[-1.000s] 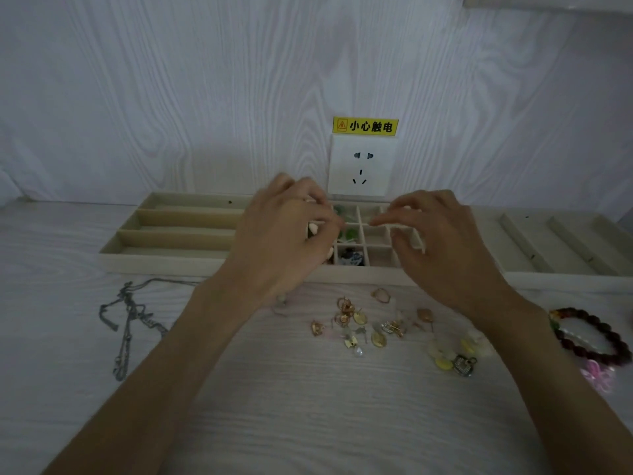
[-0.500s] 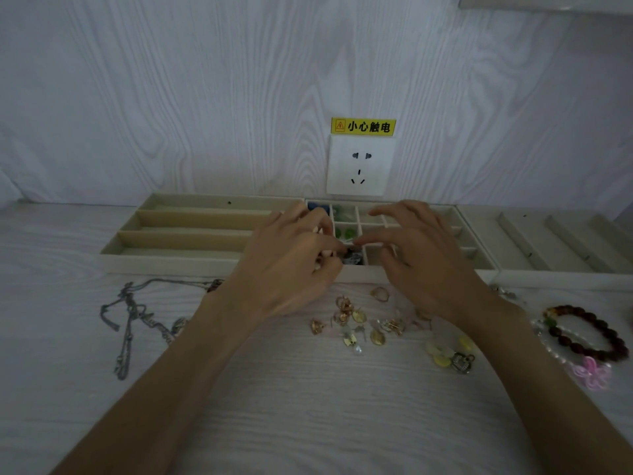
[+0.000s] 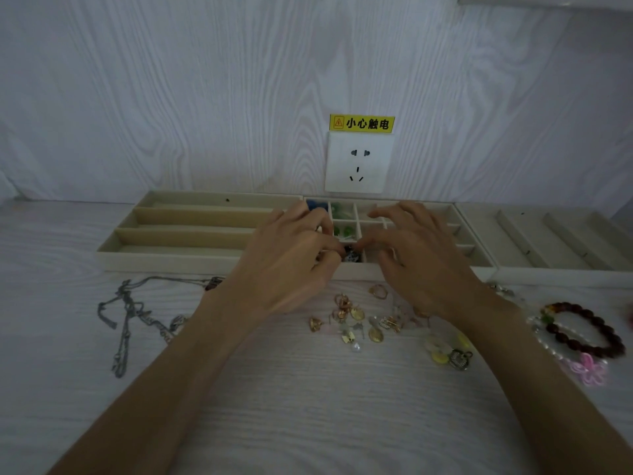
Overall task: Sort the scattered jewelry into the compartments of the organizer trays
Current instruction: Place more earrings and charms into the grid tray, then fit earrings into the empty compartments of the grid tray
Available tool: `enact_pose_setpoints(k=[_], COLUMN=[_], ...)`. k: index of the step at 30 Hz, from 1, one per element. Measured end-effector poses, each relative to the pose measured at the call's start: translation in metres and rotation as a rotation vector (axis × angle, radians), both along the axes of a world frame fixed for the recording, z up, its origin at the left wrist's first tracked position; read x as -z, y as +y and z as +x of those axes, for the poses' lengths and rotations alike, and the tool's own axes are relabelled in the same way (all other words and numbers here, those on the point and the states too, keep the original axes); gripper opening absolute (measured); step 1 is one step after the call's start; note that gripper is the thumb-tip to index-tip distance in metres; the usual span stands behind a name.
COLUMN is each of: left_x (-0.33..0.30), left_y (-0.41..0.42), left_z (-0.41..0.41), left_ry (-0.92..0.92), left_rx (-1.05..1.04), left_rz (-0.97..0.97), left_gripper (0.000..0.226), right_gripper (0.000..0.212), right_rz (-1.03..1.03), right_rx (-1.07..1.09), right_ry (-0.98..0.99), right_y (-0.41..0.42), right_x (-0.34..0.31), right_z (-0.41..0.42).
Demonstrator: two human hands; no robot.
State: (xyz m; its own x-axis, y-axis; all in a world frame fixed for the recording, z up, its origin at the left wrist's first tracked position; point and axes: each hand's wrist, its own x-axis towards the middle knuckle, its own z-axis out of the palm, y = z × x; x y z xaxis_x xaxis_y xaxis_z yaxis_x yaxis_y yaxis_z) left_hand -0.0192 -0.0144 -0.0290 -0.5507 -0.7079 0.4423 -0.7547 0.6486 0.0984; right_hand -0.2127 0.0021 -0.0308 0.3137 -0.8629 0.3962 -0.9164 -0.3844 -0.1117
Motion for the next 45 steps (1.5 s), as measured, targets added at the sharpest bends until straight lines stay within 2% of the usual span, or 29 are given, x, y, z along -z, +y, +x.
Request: enact_pose_setpoints(k=[3, 6, 10, 12, 16, 21, 27, 29, 33, 37, 40, 43, 45], left_x=[0.000, -0.009, -0.020, -0.022, -0.014, 0.001, 0.007, 0.009, 0.008, 0.008, 0.007, 0.007, 0.007], left_y=[0.000, 0.003, 0.014, 0.021, 0.031, 0.038, 0.047, 0.049, 0.051, 0.046, 0.041, 0.038, 0.039], left_z=[0.001, 0.002, 0.001, -0.003, -0.019, -0.040, -0.055, -0.060, -0.065, -0.054, -0.043, -0.039, -0.038], left_ry=[0.017, 0.161, 0.410, 0.467, 0.378, 0.151, 0.077, 0.093, 0.108, 0.101, 0.089, 0.083, 0.076], left_rx=[-0.023, -0.056, -0.050, -0.011, 0.119, 0.250, 0.392, 0.408, 0.392, 0.319, 0.260, 0.228, 0.216], left_rz=[0.033, 0.051, 0.170, 0.224, 0.381, 0.387, 0.417, 0.396, 0.358, 0.316, 0.305, 0.335, 0.354], left_gripper=[0.052, 0.037, 0.017, 0.016, 0.014, 0.024, 0.054, 0.050, 0.023, 0.018, 0.019, 0.018, 0.018], right_gripper=[0.054, 0.030, 0.025, 0.022, 0.018, 0.016, 0.030, 0.029, 0.020, 0.025, 0.026, 0.022, 0.020], right_rz=[0.025, 0.053, 0.281, 0.370, 0.386, 0.476, 0.634, 0.686, 0.634, 0.660, 0.672, 0.539, 0.530], right_rx=[-0.008, -0.048, -0.145, -0.157, -0.112, -0.079, -0.063, -0.029, 0.018, -0.009, -0.019, 0.178, 0.294], right_ry=[-0.079, -0.294, -0.554, -0.532, -0.488, -0.384, -0.348, -0.347, -0.427, -0.588, -0.587, -0.539, -0.474], right_y=[0.000, 0.000, 0.009, 0.016, 0.035, 0.062, 0.083, 0.083, 0.079, 0.080, 0.079, 0.074, 0.072], right_x=[-0.003, -0.014, -0.036, -0.046, -0.050, -0.043, -0.037, -0.036, -0.029, -0.022, -0.030, -0.039, -0.040], right_z=[-0.002, -0.006, -0.017, -0.029, -0.053, -0.074, -0.082, -0.080, -0.072, -0.060, -0.069, -0.095, -0.105])
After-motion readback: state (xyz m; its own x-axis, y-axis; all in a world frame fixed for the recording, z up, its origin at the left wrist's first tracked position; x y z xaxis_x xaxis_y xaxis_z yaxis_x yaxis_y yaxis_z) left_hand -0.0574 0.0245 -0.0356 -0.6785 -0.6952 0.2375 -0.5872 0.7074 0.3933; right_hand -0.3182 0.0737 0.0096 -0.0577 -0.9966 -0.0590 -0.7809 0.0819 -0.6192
